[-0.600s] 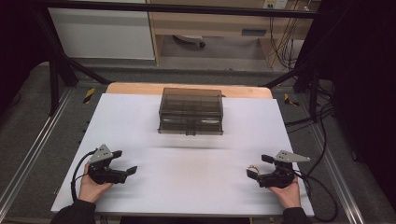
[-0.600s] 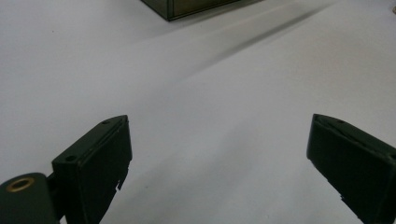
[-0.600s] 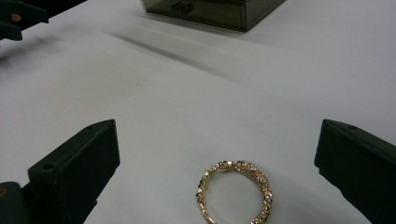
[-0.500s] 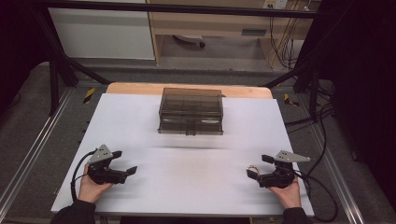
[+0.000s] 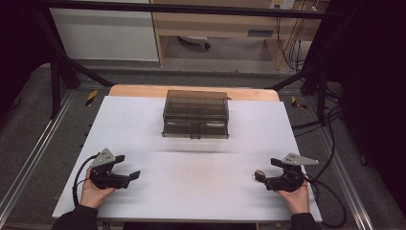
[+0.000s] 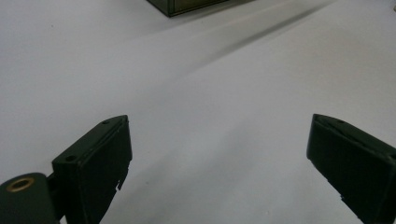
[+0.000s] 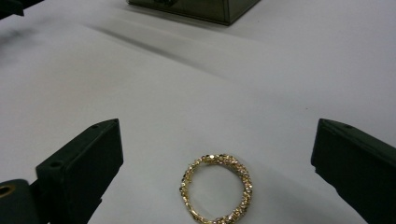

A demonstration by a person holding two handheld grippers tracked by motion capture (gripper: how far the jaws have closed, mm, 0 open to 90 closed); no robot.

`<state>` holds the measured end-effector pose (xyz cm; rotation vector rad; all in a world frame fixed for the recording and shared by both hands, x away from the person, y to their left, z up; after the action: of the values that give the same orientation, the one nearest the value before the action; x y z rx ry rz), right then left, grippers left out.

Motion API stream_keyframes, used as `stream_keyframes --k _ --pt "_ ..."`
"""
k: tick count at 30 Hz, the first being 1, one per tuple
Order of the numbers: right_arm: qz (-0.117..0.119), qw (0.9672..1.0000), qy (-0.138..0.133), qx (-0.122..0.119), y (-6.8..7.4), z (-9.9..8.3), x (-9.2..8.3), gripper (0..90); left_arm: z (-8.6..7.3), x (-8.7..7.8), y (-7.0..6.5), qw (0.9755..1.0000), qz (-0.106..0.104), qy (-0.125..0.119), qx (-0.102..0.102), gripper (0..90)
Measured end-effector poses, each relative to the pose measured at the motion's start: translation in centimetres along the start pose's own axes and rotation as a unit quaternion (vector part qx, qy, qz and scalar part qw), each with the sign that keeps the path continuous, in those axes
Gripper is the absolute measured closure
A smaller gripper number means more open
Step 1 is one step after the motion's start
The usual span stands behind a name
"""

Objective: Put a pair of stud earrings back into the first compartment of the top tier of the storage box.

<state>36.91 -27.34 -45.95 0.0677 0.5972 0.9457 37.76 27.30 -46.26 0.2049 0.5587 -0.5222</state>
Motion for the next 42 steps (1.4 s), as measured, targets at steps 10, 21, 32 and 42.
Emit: stream_keyframes --k 10,21,32,42 --pt "-0.035 0.9987 0.035 0.013 -0.45 -0.14 -0.29 19.4 -0.05 -0.02 -0.01 1.0000 -0.002 0.000 0.001 6.8" --pt "-0.038 0.9962 0.073 0.028 -0.76 -0.56 0.01 45.6 -0.08 0.02 -0.07 1.0000 -0.002 0.001 0.003 7.0" --pt "-0.037 0.9953 0.085 0.029 -0.87 -0.68 0.13 68.2 -0.11 0.00 -0.05 1.0000 0.000 0.001 0.002 7.0" --pt "-0.040 0.9945 0.092 0.031 -0.92 -0.79 0.32 78.6 -0.10 -0.04 -0.04 1.0000 0.001 0.000 0.002 7.0"
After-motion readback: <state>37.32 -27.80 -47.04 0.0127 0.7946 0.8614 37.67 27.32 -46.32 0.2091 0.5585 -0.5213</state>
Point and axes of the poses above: each handheld gripper's, and its own axes: x roughly forward along the jaws, z roughly out of its top, y roughly to its left, the point moved 3 cm from there along x, roughly forward along the jaws, and after that the axes turned 14 degrees about z, right-handed, at the moved point
